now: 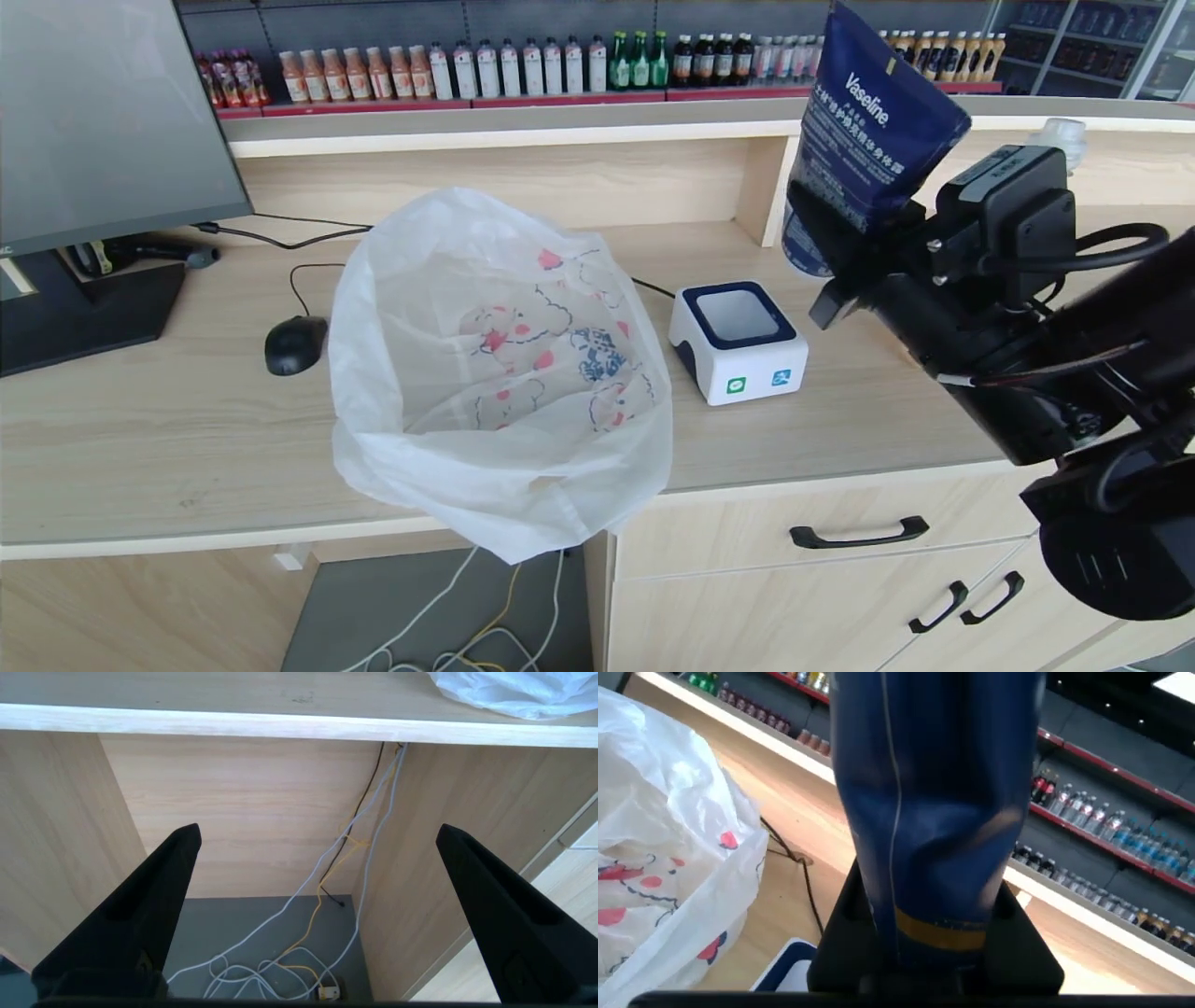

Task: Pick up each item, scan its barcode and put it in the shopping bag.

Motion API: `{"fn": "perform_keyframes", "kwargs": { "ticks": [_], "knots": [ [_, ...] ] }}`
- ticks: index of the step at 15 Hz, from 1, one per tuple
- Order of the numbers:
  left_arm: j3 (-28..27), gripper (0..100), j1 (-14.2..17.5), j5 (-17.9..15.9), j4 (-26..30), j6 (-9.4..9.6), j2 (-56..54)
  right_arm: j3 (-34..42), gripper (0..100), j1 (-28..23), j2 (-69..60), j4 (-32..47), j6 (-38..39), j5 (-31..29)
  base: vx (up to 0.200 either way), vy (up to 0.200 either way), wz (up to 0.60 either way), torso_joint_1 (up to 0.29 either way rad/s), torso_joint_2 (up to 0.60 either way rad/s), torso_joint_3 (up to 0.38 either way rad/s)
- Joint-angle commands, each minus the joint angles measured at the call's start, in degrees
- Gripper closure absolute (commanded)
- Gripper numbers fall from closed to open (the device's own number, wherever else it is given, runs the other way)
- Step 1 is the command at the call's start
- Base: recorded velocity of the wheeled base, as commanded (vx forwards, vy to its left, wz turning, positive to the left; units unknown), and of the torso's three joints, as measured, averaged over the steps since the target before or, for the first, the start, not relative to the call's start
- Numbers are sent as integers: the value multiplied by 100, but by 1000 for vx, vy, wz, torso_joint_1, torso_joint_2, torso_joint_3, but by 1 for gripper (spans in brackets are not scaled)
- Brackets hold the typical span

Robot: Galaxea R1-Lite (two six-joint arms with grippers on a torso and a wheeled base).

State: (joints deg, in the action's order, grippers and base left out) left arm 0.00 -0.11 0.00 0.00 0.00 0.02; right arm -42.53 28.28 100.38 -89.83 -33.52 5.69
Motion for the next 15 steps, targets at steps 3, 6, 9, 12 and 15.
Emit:
{"fn": "perform_keyframes", "kwargs": {
  "ticks": [3, 6, 9, 12, 15],
  "knots": [
    [0, 0, 2, 0, 0, 0, -2, -519, 100, -684, 140, 388, -471, 1189, 0, 0, 0, 0, 0, 0],
    [0, 0, 2, 0, 0, 0, -2, -950, 100, -947, 131, 950, -1060, 1927, 0, 0, 0, 0, 0, 0],
    [0, 0, 2, 0, 0, 0, -2, -1011, 100, -991, 237, 959, -1376, 2340, 0, 0, 0, 0, 0, 0],
    [0, 0, 2, 0, 0, 0, -2, -1064, 100, -1026, 430, 968, -1666, 2938, 0, 0, 0, 0, 0, 0],
    [0, 0, 2, 0, 0, 0, -2, -1082, 100, -1053, 659, 968, -1947, 3368, 0, 0, 0, 0, 0, 0]
  ]
}}
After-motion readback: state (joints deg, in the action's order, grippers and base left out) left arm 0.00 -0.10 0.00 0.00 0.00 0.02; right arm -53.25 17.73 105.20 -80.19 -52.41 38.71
